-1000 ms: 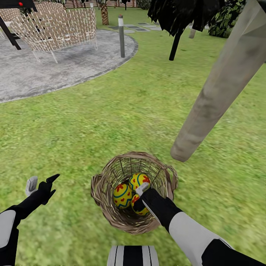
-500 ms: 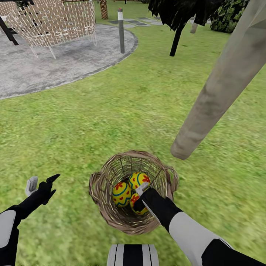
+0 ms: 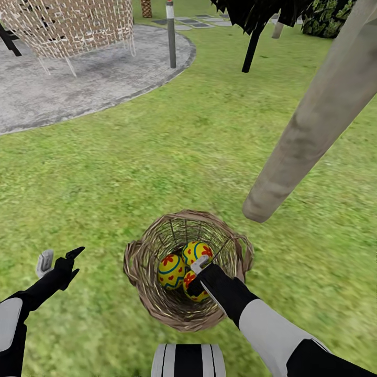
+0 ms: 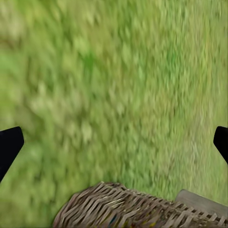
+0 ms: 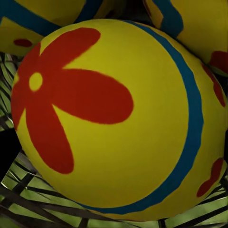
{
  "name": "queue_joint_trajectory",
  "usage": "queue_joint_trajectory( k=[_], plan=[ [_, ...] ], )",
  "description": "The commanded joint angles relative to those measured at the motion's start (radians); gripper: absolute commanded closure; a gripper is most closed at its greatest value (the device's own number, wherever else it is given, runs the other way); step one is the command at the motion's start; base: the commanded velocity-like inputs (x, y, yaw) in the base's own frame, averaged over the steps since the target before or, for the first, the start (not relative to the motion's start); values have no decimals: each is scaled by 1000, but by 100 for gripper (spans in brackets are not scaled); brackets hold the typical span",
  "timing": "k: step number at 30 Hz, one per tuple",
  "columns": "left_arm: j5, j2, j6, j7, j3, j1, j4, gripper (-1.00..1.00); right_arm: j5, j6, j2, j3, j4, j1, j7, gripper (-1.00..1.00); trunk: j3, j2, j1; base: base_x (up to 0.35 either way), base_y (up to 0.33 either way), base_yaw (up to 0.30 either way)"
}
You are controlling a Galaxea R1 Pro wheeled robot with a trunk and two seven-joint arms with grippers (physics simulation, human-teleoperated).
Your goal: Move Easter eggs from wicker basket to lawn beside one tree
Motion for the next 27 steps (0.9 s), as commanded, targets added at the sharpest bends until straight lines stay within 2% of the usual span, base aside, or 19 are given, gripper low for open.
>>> queue_joint_trajectory(
  k=[1,7,27],
  plan=[
    [0,0,0,0,1,0,0,-100,-23,2,0,-1,24,1,0,100,0,0,0,0,0,0],
    [6,-18,-1,0,3,0,-1,-100,-23,4,0,-1,24,1,0,100,8,1,0,0,0,0],
    [6,-19,-1,0,2,0,-2,-100,-23,5,0,-1,24,1,0,100,31,2,-3,0,0,0]
  ],
)
